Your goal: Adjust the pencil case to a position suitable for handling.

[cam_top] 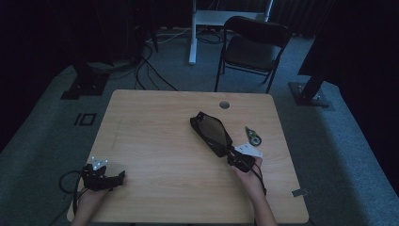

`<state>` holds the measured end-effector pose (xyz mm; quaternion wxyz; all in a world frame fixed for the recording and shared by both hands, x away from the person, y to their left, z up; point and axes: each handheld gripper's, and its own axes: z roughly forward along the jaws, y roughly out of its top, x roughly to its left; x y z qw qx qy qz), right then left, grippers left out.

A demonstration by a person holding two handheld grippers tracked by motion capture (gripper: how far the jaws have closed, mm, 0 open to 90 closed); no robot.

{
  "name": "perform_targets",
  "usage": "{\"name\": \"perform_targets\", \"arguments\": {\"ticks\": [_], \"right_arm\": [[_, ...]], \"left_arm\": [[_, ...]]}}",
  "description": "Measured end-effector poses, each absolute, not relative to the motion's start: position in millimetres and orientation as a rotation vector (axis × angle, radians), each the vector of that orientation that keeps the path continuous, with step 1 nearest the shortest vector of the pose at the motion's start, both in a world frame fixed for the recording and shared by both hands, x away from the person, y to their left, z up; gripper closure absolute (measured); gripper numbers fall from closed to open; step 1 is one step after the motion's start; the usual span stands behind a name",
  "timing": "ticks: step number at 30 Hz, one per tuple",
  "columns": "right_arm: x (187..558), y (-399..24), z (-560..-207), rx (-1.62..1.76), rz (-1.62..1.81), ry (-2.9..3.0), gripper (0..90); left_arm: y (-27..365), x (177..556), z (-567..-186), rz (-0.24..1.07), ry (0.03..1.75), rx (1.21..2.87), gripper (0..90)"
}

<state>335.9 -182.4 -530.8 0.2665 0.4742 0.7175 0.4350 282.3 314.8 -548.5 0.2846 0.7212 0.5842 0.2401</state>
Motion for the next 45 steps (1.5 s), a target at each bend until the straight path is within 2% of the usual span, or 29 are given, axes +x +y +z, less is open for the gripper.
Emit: {"name": "perform_targets", "arguments": {"ticks": [12, 33, 35, 37, 39, 45], "right_arm": [[317.2, -209.1, -531.3, 1.328, 1.142, 1.883, 72.9], [254.6, -213.1, -534.5, 1.386, 1.136, 1.813, 72.6], [250.6, -211.5, -534.6, 1.426, 1.146, 1.799, 71.3], [248.0, -208.7, -533.6, 1.435, 1.153, 1.823, 63.5], [244.9, -205.5, -530.8, 1.429, 1.197, 1.824, 60.3], [241.0, -195.2, -528.3, 1.345, 1.213, 1.894, 57.2]], "left_arm": [[314.8, 282.3, -548.5, 0.642, 1.563, 1.930, 0.6], [314.8, 282.3, -548.5, 0.642, 1.563, 1.930, 0.6], [314.8, 282.3, -548.5, 0.643, 1.563, 1.930, 0.6], [314.8, 282.3, -548.5, 0.642, 1.563, 1.929, 0.6], [314.8, 282.3, -548.5, 0.642, 1.563, 1.929, 0.6], [314.8, 282.3, -548.5, 0.642, 1.563, 1.930, 0.6]]}}
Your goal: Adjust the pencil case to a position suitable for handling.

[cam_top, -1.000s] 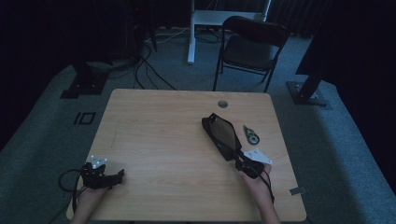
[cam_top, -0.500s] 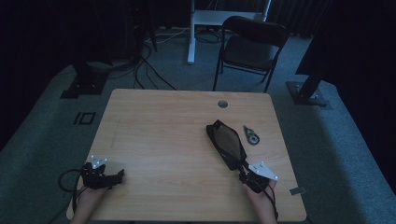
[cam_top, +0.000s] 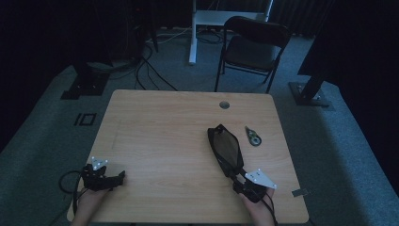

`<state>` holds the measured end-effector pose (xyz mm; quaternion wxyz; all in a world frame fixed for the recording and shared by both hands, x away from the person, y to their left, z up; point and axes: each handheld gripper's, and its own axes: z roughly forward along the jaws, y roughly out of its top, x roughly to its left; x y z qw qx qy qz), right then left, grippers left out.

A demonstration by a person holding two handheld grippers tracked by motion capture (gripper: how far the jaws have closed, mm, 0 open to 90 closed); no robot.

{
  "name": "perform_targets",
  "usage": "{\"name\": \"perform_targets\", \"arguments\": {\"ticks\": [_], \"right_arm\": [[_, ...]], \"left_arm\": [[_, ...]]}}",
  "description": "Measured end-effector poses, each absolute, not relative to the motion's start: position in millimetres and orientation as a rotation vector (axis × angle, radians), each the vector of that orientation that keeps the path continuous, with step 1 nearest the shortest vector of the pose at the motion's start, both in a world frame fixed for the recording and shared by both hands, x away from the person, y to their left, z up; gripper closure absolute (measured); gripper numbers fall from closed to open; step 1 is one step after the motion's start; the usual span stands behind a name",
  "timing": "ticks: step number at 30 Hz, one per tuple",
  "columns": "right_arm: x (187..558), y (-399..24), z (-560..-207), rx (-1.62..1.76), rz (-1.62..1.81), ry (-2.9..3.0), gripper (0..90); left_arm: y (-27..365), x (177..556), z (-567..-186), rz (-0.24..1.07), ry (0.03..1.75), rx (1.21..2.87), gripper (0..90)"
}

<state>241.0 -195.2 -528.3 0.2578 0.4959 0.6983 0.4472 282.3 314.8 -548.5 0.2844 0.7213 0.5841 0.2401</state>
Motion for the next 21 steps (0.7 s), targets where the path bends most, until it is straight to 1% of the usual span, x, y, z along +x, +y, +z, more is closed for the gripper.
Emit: {"name": "perform_targets", "arguments": {"ticks": [4, 6, 8, 9, 10, 16, 18, 20, 21], "right_arm": [[239.7, -191.8, -528.8, 1.316, 1.219, 1.925, 55.0], [238.5, -192.3, -527.3, 1.305, 1.218, 1.934, 51.6], [237.8, -194.3, -525.3, 1.292, 1.222, 1.942, 50.6], [237.3, -195.9, -523.7, 1.286, 1.228, 1.944, 49.6], [237.1, -196.8, -522.8, 1.282, 1.235, 1.949, 46.6], [238.2, -208.9, -513.0, 1.277, 1.259, 1.913, 44.0], [239.4, -213.9, -508.8, 1.274, 1.258, 1.900, 42.4], [240.6, -219.1, -504.3, 1.271, 1.276, 1.893, 38.6], [241.0, -220.7, -502.9, 1.269, 1.275, 1.886, 38.6]], "left_arm": [[314.8, 282.3, -548.5, 0.642, 1.563, 1.930, 0.6], [314.7, 282.3, -548.5, 0.642, 1.563, 1.928, 0.6], [314.8, 282.3, -548.5, 0.642, 1.563, 1.930, 0.6], [314.8, 282.3, -548.5, 0.642, 1.563, 1.929, 0.6], [314.8, 282.3, -548.5, 0.642, 1.563, 1.929, 0.6], [314.7, 282.3, -548.6, 0.642, 1.563, 1.928, 0.6], [314.8, 282.3, -548.5, 0.642, 1.563, 1.929, 0.6], [314.8, 282.3, -548.5, 0.642, 1.563, 1.929, 0.6], [314.7, 282.3, -548.5, 0.642, 1.563, 1.928, 0.6]]}}
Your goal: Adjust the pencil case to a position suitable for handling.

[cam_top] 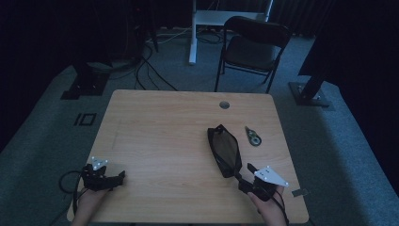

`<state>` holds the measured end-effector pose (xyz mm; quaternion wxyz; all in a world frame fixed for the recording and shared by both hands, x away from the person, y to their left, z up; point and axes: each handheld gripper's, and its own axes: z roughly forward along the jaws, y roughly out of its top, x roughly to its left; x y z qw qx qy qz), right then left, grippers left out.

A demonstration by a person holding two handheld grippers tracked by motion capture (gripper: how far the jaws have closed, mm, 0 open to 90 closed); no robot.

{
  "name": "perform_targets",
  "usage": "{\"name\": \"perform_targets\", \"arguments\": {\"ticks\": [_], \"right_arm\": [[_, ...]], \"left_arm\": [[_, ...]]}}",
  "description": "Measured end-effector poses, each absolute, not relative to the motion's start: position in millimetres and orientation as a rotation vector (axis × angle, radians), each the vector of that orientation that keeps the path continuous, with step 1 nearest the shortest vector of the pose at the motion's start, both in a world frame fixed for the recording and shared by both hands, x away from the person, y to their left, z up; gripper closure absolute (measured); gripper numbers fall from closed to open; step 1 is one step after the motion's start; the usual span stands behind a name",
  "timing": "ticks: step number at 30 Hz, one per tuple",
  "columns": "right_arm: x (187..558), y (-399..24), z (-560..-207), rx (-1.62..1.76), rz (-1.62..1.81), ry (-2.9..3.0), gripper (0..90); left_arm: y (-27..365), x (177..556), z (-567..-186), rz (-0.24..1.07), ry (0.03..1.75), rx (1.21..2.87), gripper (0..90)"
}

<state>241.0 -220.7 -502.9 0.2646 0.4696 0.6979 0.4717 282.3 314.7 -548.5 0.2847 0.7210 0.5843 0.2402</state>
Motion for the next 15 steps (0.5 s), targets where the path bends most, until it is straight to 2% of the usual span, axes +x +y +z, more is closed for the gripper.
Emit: {"name": "perform_targets", "arguments": {"ticks": [5, 13, 15], "right_arm": [[247.8, -231.2, -495.0, 1.242, 1.269, 1.876, 31.9], [264.6, -245.1, -494.9, 1.280, 1.266, 1.837, 28.9], [273.0, -248.9, -497.7, 1.288, 1.262, 1.837, 24.8]], "left_arm": [[314.8, 282.3, -548.5, 0.642, 1.563, 1.928, 0.6], [314.8, 282.3, -548.5, 0.642, 1.563, 1.929, 0.6], [314.8, 282.3, -548.5, 0.642, 1.563, 1.929, 0.6]]}}
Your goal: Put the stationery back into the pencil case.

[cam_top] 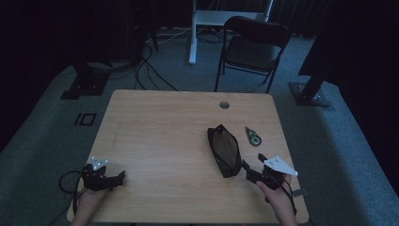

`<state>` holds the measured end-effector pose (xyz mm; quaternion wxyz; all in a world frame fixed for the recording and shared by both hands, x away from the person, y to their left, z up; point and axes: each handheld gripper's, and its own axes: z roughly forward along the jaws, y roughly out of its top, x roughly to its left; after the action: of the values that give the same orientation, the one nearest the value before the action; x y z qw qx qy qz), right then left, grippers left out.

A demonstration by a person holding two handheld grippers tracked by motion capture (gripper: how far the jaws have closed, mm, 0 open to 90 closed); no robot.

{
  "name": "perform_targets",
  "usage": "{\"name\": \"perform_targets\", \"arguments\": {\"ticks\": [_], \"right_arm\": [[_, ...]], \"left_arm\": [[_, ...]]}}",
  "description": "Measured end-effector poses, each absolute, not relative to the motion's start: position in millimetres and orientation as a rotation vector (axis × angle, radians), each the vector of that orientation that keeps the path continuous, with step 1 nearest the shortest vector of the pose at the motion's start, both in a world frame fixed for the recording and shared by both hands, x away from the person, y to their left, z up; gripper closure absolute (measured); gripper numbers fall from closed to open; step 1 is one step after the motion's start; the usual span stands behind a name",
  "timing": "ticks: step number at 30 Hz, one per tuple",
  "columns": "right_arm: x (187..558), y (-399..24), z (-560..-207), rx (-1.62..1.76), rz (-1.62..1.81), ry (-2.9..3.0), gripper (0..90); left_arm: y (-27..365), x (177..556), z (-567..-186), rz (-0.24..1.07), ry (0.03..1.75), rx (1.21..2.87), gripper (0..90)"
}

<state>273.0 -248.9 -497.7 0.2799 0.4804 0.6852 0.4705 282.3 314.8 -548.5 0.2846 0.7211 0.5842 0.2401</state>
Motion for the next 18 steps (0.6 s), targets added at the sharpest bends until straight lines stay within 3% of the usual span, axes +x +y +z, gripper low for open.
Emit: {"name": "perform_targets", "arguments": {"ticks": [18], "right_arm": [[319.6, -272.0, -505.1, 1.338, 1.179, 1.839, 21.6]], "left_arm": [[314.8, 282.3, -548.5, 0.642, 1.563, 1.929, 0.6]]}}
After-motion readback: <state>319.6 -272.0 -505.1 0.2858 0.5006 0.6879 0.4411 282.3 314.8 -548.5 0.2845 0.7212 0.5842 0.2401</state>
